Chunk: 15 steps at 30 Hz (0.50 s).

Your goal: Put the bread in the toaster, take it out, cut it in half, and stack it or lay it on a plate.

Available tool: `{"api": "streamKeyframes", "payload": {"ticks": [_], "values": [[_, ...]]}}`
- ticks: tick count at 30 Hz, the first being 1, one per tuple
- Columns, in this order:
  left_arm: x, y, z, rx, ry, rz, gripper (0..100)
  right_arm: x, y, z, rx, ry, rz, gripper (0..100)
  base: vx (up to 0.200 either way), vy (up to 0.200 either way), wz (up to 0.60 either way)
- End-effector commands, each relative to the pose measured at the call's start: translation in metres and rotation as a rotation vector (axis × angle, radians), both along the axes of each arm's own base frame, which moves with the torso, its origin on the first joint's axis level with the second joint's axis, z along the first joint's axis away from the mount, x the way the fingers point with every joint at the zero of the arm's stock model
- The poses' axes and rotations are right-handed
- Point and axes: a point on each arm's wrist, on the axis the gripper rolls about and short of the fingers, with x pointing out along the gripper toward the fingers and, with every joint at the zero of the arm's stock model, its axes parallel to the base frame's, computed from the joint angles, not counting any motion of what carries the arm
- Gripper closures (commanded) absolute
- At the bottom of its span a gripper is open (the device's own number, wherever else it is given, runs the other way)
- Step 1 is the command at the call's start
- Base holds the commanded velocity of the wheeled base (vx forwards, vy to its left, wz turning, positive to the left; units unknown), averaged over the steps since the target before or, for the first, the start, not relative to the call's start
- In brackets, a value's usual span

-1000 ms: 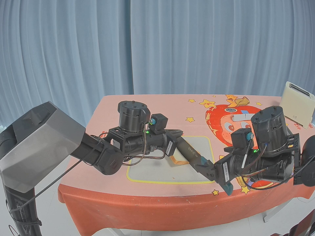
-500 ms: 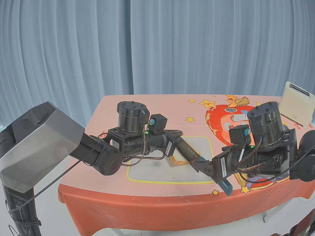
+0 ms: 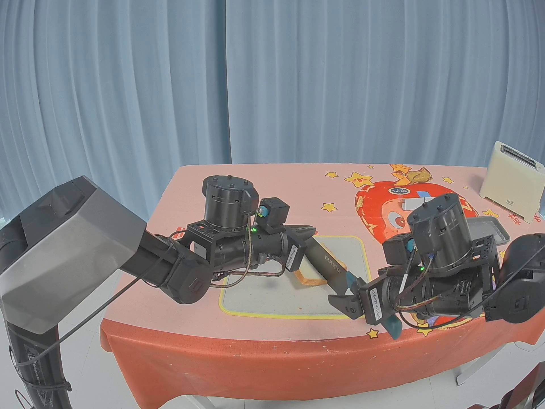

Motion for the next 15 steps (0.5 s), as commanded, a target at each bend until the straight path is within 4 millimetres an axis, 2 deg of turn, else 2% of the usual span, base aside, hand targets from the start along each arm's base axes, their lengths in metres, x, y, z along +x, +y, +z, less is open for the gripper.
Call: {"api": "streamKeyframes", "payload": {"ticks": [1, 15], "values": [[0.0000, -0.0008, -0.0034, 0.005, 0.007, -0.002, 100, 0.0016, 0.0026, -0.0068, -0.018, 0.017, 0.003, 100, 0.000, 0.000, 0.00], [-0.0001, 0.0000, -0.0006, 0.001, 0.001, 0.000, 100, 0.0009, 0.0055, -0.0091, -0.026, 0.020, 0.011, 100, 0.000, 0.000, 0.00]]}}
